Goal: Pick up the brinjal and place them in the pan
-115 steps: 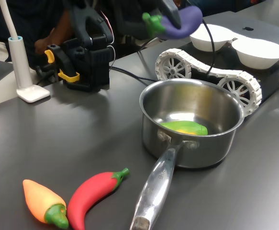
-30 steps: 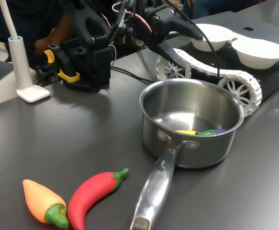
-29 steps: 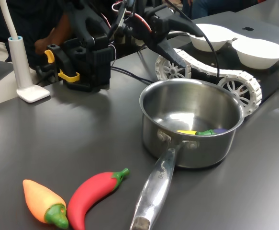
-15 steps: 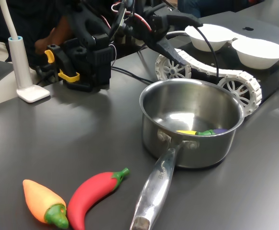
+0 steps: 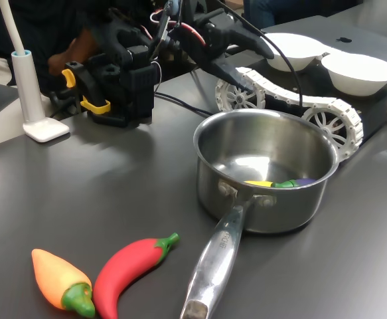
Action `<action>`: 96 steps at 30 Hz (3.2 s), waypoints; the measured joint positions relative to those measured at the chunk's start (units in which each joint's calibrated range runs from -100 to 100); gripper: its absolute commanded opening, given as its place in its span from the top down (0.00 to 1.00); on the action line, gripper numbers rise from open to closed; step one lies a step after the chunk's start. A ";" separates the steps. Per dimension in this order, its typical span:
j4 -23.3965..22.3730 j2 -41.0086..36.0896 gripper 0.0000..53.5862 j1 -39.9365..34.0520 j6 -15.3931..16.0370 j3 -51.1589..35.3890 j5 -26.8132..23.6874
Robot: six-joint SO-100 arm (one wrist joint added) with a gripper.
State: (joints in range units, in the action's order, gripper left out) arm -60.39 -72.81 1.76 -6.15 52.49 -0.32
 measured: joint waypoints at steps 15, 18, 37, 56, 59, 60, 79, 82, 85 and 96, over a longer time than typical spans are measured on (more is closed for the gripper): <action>2.97 -5.22 0.76 -0.55 0.00 6.24 0.88; 4.08 -6.73 0.85 -0.55 0.00 8.60 1.27; 0.34 -18.77 1.00 -2.86 0.00 15.02 1.86; -15.30 -22.81 1.00 -1.54 0.28 16.11 1.86; -16.66 -22.90 1.00 -1.32 0.28 15.38 1.86; -17.08 -22.90 1.00 -1.32 0.28 15.11 1.86; -20.48 -21.89 1.00 -0.22 0.00 23.80 1.86; -20.48 -21.89 1.00 -0.22 0.00 23.80 1.86; -20.48 -21.89 1.00 -0.22 0.00 23.80 1.86; -20.48 -21.89 1.00 -0.22 0.00 23.80 2.25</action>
State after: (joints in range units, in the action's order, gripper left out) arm -80.88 -94.70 1.54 -6.15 76.29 1.93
